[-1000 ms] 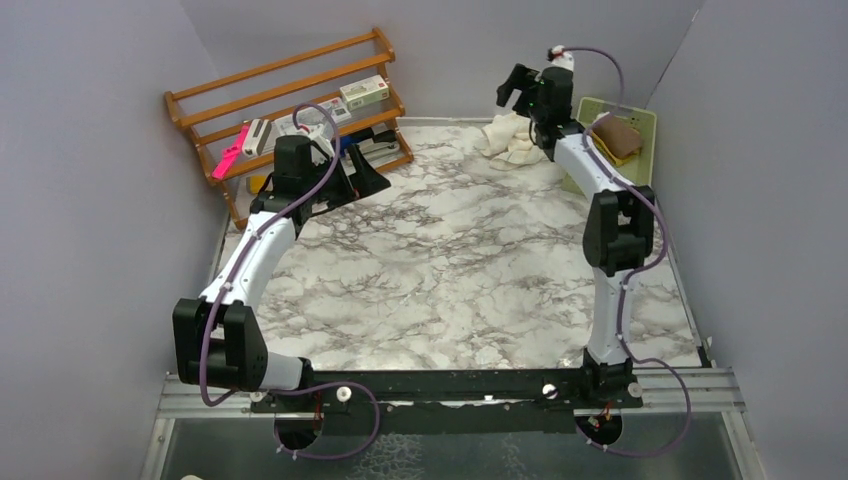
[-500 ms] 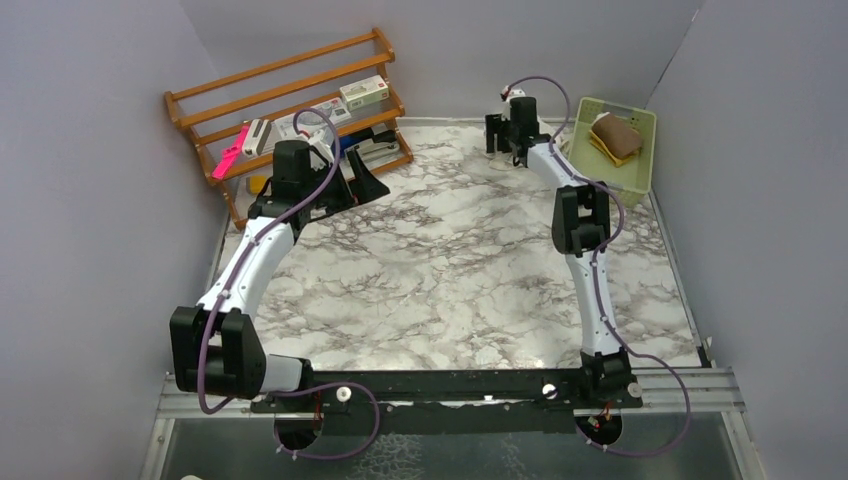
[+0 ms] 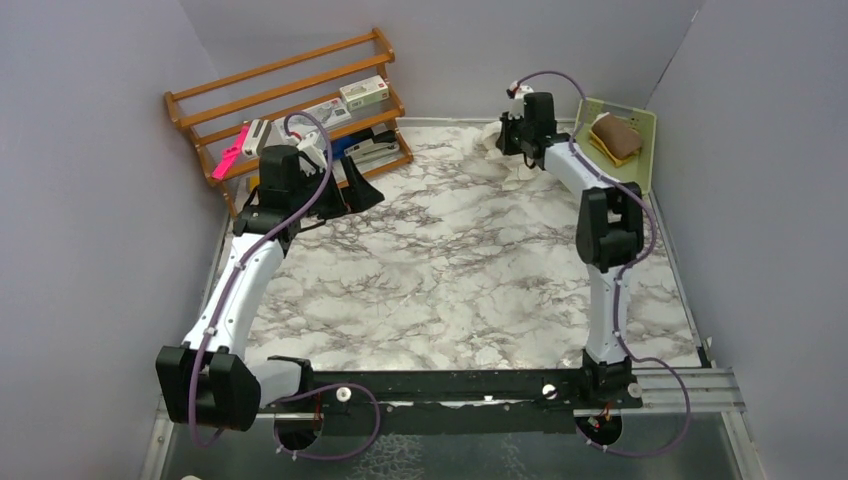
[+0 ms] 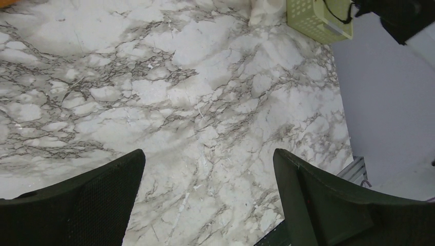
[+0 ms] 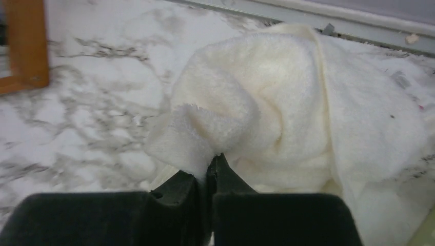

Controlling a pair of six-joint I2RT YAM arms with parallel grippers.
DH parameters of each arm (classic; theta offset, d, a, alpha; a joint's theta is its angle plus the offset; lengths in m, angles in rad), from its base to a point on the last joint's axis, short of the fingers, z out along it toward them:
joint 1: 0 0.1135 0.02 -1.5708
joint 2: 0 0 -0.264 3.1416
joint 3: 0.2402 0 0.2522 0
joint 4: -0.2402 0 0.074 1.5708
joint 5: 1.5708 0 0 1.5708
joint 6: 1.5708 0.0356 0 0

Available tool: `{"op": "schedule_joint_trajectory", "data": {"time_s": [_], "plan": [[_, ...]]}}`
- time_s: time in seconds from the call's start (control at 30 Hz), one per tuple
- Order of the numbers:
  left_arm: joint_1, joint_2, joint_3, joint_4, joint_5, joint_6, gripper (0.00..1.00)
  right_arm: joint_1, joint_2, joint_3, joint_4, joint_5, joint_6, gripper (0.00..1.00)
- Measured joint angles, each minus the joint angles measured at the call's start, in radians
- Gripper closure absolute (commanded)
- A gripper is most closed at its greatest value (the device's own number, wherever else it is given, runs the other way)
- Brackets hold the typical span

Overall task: Roll the towels
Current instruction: Place the towel at the corner of the board, then flatten out the towel at the center of the board.

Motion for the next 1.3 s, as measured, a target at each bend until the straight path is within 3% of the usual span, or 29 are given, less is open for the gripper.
{"op": "schedule_joint_trajectory", "data": {"time_s": [0.2, 0.37, 0.53, 0.63, 0.93, 1.3], "plan": [[0.006, -0.062, 0.011, -0.019, -0.004, 0.007, 0.01, 0.062, -0.495, -0.300, 0.056, -0.028, 0.016, 0.99], [0.010, -0.074, 0.011, -0.021, -0.008, 0.005, 0.01, 0.210, -0.867, -0.375, 0.067, -0.013, 0.026, 0.99], [0.010, -0.075, 0.010, -0.015, -0.020, 0.000, 0.01, 0.442, -1.023, -0.336, -0.003, 0.019, 0.061, 0.99], [0.010, -0.075, 0.010, -0.011, -0.022, -0.002, 0.01, 0.499, -1.048, -0.345, -0.041, 0.009, 0.079, 0.99], [0.010, -0.111, 0.002, -0.016, -0.034, 0.025, 0.01, 0.472, -1.134, -0.499, -0.082, 0.106, 0.124, 0.99], [0.011, -0.149, -0.140, -0.007, -0.011, 0.059, 0.01, 0.023, -1.138, -0.870, -0.055, -0.036, 0.269, 0.99]]}}
